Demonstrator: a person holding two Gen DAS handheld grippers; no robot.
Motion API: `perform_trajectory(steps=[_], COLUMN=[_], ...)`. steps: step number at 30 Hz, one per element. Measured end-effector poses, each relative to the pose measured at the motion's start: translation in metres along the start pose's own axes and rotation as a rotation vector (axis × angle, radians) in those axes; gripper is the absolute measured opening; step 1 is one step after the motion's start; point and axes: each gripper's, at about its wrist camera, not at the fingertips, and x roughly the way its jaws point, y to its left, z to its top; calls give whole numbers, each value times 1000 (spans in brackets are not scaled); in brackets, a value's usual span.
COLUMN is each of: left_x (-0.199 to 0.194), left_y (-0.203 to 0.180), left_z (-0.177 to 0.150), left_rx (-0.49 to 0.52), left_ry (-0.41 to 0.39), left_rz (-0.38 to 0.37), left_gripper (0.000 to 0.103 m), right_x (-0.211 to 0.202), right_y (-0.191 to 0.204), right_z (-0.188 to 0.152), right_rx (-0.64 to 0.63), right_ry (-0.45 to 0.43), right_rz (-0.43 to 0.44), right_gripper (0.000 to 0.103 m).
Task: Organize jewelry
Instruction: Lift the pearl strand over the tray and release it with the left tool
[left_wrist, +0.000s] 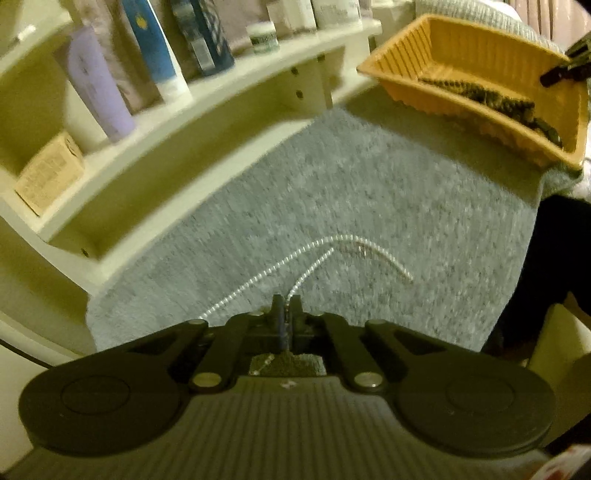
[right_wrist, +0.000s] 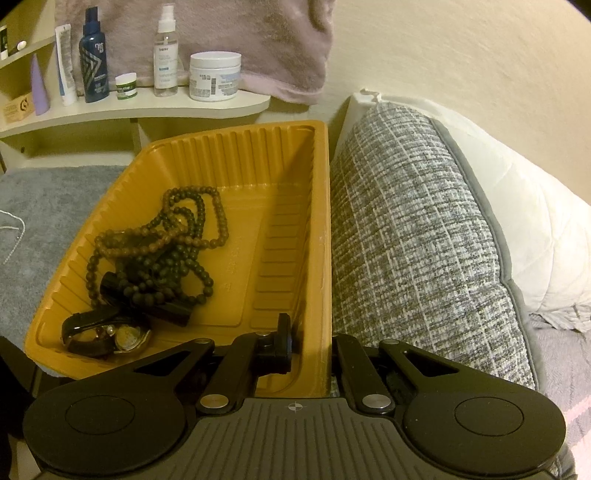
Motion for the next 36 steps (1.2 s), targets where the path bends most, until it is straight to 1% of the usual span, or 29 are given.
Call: perform_trajectory(steps=[3, 12, 18, 24, 36], left_x=[-15, -49, -65, -78, -98], left_y=[2, 1, -2, -2, -17], left_z=[8, 48, 70, 94, 141], left_rx=[-22, -7, -6, -23, -4], left_ry=[-50, -166, -217, -269, -347], left_rz=[3, 18, 21, 1, -28], left_gripper=[1, 1, 1, 1, 1], right_x=[0, -2, -3, -3, -4], right_y=[0, 1, 1, 1, 3], right_z=[0, 1, 1, 1, 2], right_rx=[-1, 1, 2, 2, -2], right_ry=[0, -5, -6, -7, -10], right_rz=[0, 0, 1, 1, 0], right_gripper=[5, 5, 5, 5, 4])
